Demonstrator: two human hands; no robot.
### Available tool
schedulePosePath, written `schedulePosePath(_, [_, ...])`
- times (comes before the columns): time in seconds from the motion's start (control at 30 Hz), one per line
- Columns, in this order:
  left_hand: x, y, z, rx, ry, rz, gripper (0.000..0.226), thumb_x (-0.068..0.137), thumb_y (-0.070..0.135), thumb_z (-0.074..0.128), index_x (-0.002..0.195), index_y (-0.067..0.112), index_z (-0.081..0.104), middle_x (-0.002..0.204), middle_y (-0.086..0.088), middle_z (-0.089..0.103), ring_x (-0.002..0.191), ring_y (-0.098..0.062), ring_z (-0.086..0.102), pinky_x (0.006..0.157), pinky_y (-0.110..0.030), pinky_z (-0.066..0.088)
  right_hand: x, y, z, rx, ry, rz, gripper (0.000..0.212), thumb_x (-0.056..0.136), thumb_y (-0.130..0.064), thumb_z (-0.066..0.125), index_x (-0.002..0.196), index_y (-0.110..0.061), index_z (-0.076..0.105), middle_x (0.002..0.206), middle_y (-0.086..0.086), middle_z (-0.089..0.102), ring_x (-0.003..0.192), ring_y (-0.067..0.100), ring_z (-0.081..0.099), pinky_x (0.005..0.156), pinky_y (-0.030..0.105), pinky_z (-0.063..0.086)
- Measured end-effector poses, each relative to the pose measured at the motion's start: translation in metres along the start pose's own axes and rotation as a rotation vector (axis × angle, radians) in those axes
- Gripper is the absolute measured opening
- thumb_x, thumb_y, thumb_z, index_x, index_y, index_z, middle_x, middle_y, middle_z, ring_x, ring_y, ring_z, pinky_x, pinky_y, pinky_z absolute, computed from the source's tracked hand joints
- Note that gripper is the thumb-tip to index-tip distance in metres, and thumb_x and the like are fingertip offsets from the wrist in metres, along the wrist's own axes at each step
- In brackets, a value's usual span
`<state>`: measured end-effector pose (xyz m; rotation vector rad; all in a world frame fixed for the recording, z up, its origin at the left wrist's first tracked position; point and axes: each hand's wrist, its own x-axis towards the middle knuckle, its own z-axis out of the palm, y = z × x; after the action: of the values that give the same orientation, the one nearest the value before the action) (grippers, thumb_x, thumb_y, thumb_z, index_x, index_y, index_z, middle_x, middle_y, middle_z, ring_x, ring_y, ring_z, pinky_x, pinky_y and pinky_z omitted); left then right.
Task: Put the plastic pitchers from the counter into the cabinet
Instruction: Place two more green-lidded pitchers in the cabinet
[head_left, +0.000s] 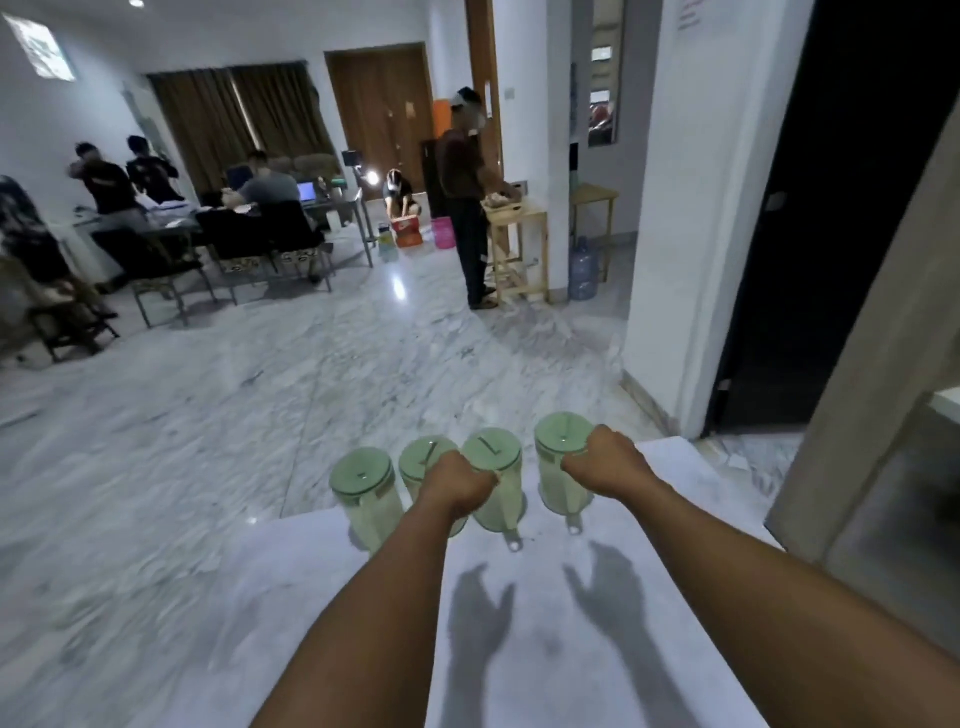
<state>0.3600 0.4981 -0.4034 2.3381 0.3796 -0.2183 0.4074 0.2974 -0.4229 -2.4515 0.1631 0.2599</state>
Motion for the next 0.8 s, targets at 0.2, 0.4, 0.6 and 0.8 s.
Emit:
schedulePosePath(0.2, [0.070,-0.030,0.086,-0.180,-0.046,-0.229,0.054,0.078,0.037,0.077,0.122,0.007,0.067,0.122,-0.009,0.071,0.111,-0.031,0.067,0.091,-0.034,0.053,0.088,0.039,0.071,0.183,-0.113,0.286,0.086,0.065,-0.051,0.071,0.135,-0.006,0.047,0.137,0.018,0.054,0.126,0.039,0.053,0.097,0.041,0.049])
schedulePosePath(0.4, [0.108,-0.037,0.125,-0.315,-0.026,-0.315,0.020,0.080,0.027,0.078,0.093,0.014,0.070,0.088,-0.006,0.072,0.090,-0.027,0.070,0.088,-0.036,0.055,0.119,0.051,0.095,0.273,-0.088,0.307,0.046,0.080,-0.032,0.068,0.116,-0.004,0.064,0.117,0.020,0.067,0.109,0.039,0.063,0.085,0.037,0.051])
schedulePosePath(0.6, [0.103,-0.026,0.115,-0.512,-0.019,-0.288,0.014,0.084,0.028,0.060,0.080,0.014,0.061,0.078,-0.011,0.061,0.073,-0.024,0.058,0.068,-0.032,0.043,0.108,0.051,0.066,0.408,-0.040,0.269,0.030,0.080,-0.030,0.063,0.097,-0.006,0.069,0.092,0.013,0.074,0.089,0.031,0.070,0.078,0.036,0.056])
schedulePosePath(0.8, [0.046,0.009,0.088,-0.756,-0.135,-0.312,0.035,0.098,0.033,0.045,0.111,0.005,0.063,0.101,-0.021,0.074,0.082,-0.036,0.077,0.073,-0.044,0.064,0.042,0.056,0.010,0.504,0.041,0.245,0.013,0.084,-0.018,0.061,0.083,-0.004,0.059,0.074,0.014,0.066,0.054,0.026,0.070,0.058,0.034,0.057])
